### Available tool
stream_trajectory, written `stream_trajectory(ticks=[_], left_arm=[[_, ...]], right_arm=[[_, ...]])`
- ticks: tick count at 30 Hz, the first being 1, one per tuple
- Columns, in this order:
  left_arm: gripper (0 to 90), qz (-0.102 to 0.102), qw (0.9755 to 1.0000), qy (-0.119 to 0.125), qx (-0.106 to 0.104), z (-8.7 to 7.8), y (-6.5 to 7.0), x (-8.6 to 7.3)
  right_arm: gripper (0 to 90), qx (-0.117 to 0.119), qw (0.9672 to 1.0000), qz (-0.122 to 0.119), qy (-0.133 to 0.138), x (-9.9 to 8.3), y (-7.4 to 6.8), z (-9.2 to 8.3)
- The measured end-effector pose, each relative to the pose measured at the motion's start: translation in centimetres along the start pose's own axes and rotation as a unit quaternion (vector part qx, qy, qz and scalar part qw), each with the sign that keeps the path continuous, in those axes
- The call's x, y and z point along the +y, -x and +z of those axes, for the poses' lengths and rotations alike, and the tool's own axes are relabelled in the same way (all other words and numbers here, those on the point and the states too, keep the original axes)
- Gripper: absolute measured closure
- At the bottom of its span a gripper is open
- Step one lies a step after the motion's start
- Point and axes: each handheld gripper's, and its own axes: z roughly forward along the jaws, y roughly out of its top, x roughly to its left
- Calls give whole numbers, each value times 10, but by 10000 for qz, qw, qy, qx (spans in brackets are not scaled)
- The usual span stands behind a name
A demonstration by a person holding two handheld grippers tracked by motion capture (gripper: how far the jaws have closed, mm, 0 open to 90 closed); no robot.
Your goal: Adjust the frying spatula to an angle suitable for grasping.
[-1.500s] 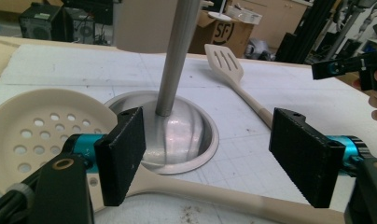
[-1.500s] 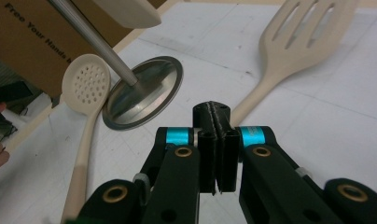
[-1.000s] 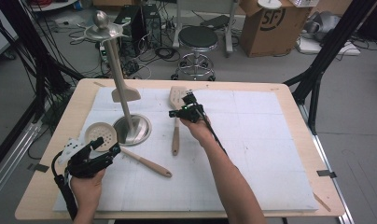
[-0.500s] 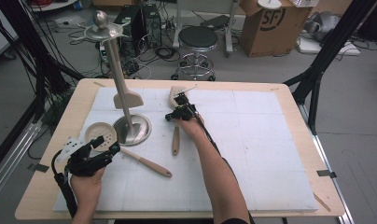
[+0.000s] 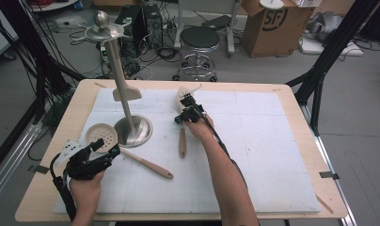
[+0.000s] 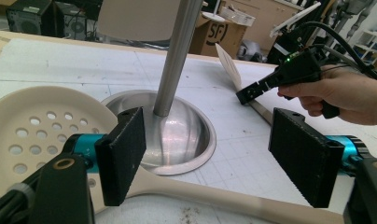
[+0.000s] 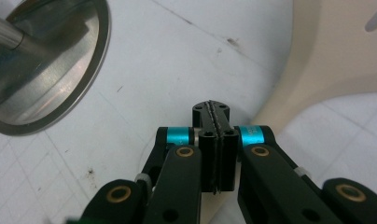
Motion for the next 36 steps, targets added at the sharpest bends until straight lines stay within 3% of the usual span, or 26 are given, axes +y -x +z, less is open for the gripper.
stream_trajectory(ticks=[6,11,20,26,36], left_arm=[[280,-75,10000,28,46,-5,-4,0],[280,-61,10000,35,51,-6,-4,-1],[280,4,10000,-23,34,-3,-1,-1],[280,-11,10000,-12,30,-2,-1,-1],[281,40,10000,-50,-11,2,2,-1]], right_arm=[[900,6,9998,198,8,-9,5,-8],[900,23,9994,220,268,-24,11,-15],[900,-58,9994,214,254,-48,19,-36],[900,17,9985,425,343,-70,25,-51],[900,92,9977,521,427,-94,31,-67]])
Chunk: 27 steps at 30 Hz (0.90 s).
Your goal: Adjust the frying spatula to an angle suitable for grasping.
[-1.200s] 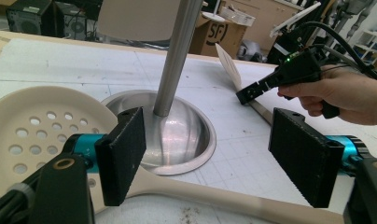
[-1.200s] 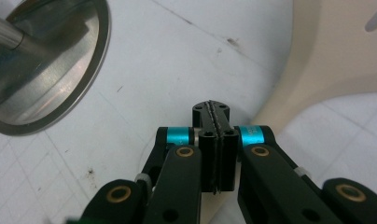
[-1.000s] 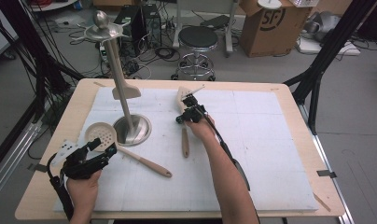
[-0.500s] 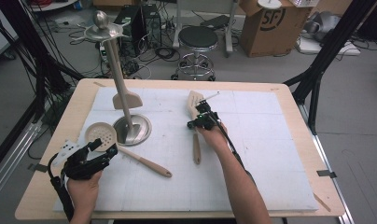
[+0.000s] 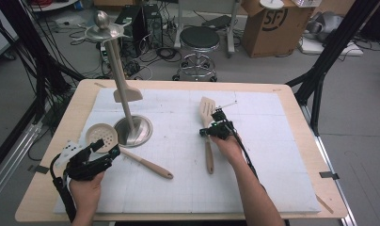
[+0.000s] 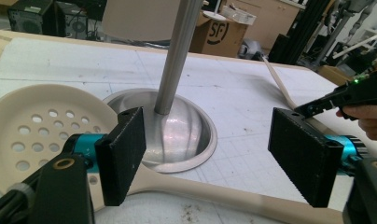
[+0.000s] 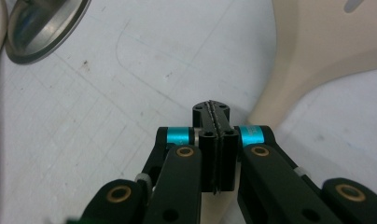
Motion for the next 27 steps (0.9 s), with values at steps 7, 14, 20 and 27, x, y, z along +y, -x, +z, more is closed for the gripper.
stream_trajectory(ticks=[7,14,20,27], left_arm=[[281,24,10000,-11,-41,1,2,0],[282,87,9999,-2,-95,0,6,0],[281,89,9999,0,-124,1,7,-1],[281,106,9998,-38,-137,2,8,-1]], right_arm=[[900,-106,9999,-22,80,-14,1,-11],[900,-164,9998,8,114,-31,2,-24],[900,-146,9997,80,196,-45,5,-35],[900,-49,9993,201,311,-61,9,-46]])
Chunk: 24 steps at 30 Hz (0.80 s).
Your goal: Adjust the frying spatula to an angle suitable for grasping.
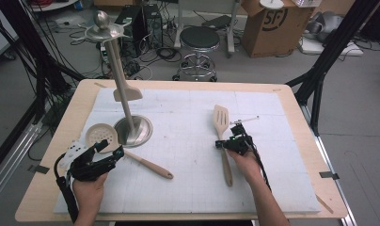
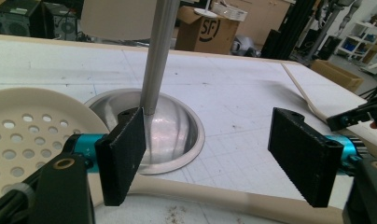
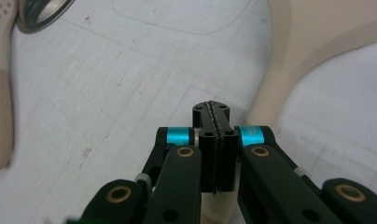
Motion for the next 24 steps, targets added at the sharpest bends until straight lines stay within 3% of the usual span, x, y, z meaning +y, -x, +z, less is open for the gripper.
stream_trajectory(ticks=[3,7,13,17,19,24], left_arm=[[281,17,10000,6,-7,1,0,0],[281,-27,10000,9,-28,3,1,0],[281,5,10000,-8,-53,4,3,1],[281,14,10000,-9,-43,4,3,1],[281,6,10000,-15,-33,4,3,0],[282,22,10000,-9,-35,4,4,1]], right_arm=[[900,272,9996,80,18,-10,-4,-8],[900,337,9991,121,205,-27,-4,-26],[900,206,9992,261,238,-48,5,-47],[900,181,9992,348,102,-62,12,-49],[900,334,9982,465,161,-68,12,-49],[898,523,9983,244,75,-68,-4,-42]])
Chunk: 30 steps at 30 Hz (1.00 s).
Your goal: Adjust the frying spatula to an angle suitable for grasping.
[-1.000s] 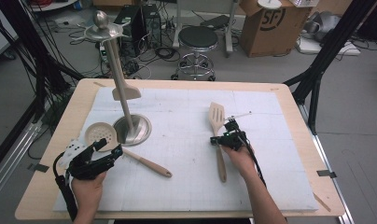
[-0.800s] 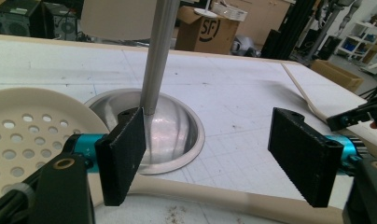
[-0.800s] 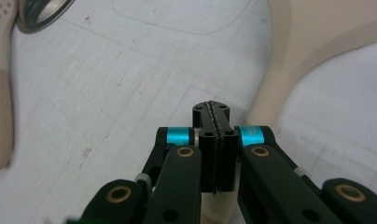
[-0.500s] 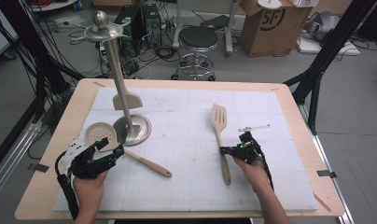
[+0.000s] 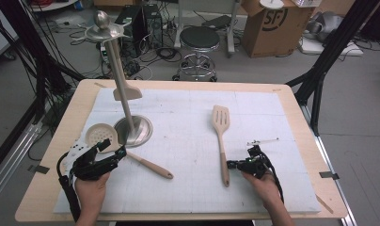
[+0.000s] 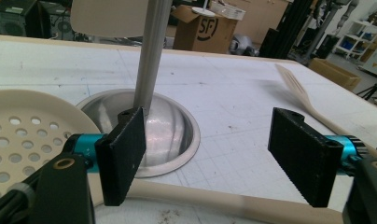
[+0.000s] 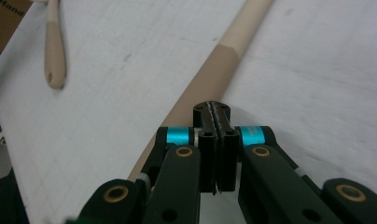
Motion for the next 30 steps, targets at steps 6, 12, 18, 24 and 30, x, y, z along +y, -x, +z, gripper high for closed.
stream_trajectory(ticks=[6,12,18,24,30], left_arm=[[283,-13,10000,-12,-9,1,1,0],[283,-46,10000,0,10,0,-1,0],[284,-29,10000,5,-7,0,1,0],[284,-21,10000,3,-5,0,1,0],[285,-36,10000,22,0,-1,0,0]], right_arm=[[899,108,9999,-70,-80,7,-8,6],[899,217,9993,17,-293,-1,-7,6],[899,757,9954,-7,-586,-9,-21,17],[898,924,9930,-147,-726,0,-36,36],[900,850,9940,-264,-643,15,-43,54]])
